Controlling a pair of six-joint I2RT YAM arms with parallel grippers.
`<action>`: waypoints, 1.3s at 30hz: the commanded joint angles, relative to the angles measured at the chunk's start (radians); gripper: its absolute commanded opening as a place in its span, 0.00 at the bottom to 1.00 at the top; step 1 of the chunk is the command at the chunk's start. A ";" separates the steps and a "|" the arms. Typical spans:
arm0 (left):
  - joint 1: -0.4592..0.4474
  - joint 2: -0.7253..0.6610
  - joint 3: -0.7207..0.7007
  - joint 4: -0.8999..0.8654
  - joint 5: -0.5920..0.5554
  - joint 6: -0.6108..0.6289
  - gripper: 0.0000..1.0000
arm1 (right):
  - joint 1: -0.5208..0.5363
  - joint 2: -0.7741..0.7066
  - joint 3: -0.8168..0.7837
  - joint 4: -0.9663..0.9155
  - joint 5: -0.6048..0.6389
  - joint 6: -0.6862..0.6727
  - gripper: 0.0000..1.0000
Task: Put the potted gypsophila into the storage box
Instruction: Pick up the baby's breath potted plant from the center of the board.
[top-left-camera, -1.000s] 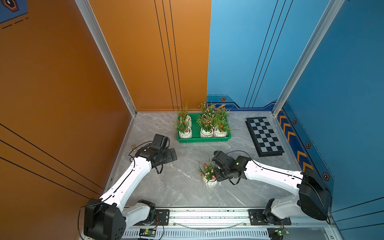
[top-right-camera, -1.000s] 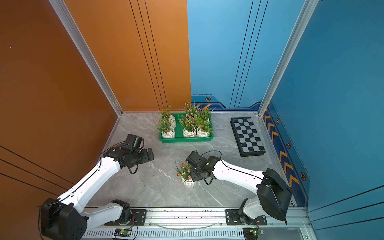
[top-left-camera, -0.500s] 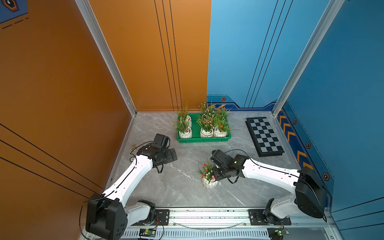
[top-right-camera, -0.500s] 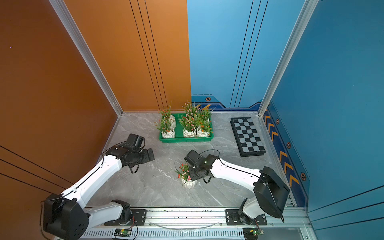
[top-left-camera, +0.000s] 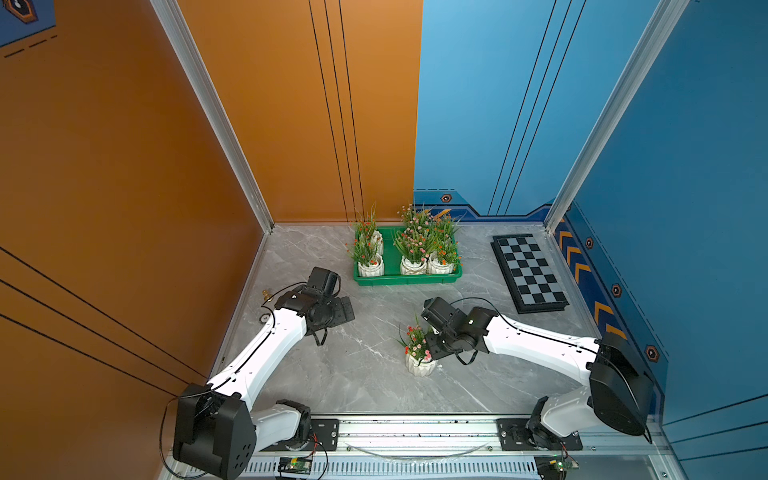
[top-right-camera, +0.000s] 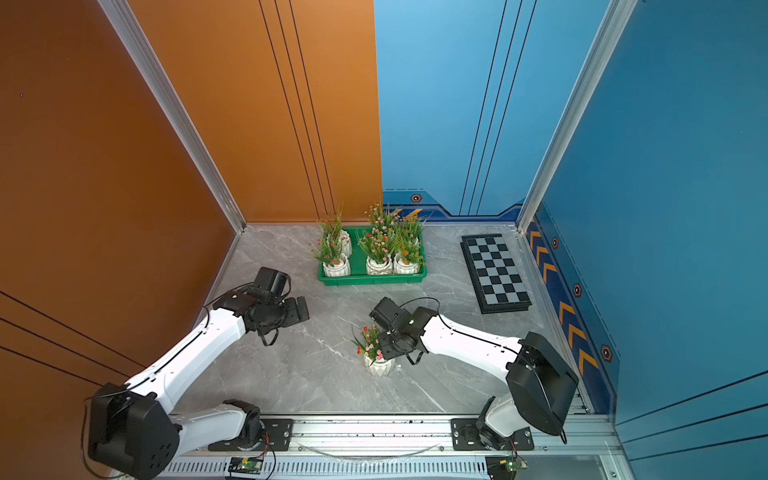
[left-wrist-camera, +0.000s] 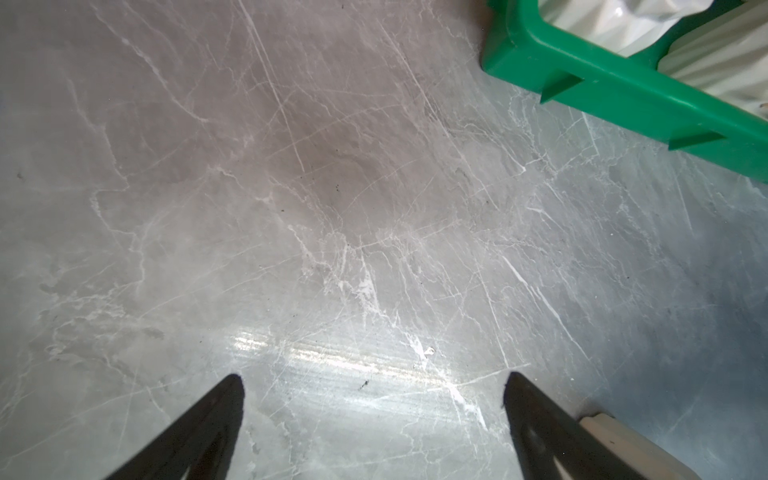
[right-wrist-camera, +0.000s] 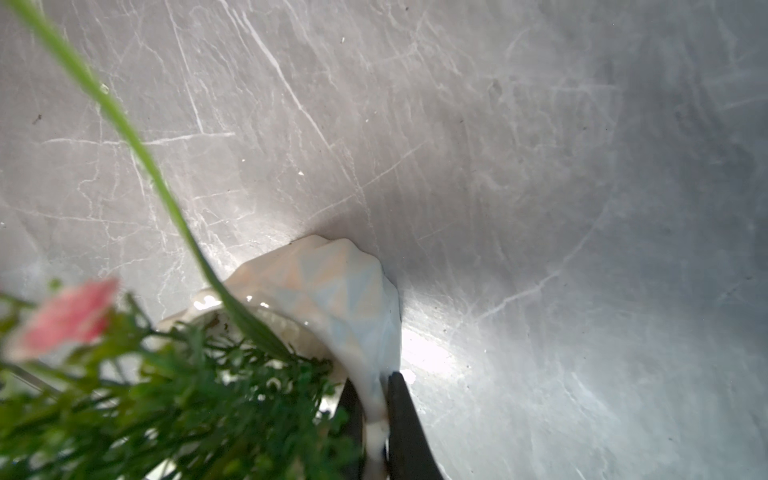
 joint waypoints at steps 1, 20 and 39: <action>0.013 0.008 -0.016 0.004 -0.011 -0.005 0.98 | -0.016 0.001 0.043 -0.014 -0.024 -0.026 0.05; 0.022 0.057 -0.003 0.017 0.002 0.001 0.98 | -0.105 0.006 0.103 -0.043 -0.083 -0.084 0.00; 0.059 0.073 0.022 0.022 0.029 0.029 0.98 | -0.176 0.189 0.463 -0.230 -0.056 -0.251 0.00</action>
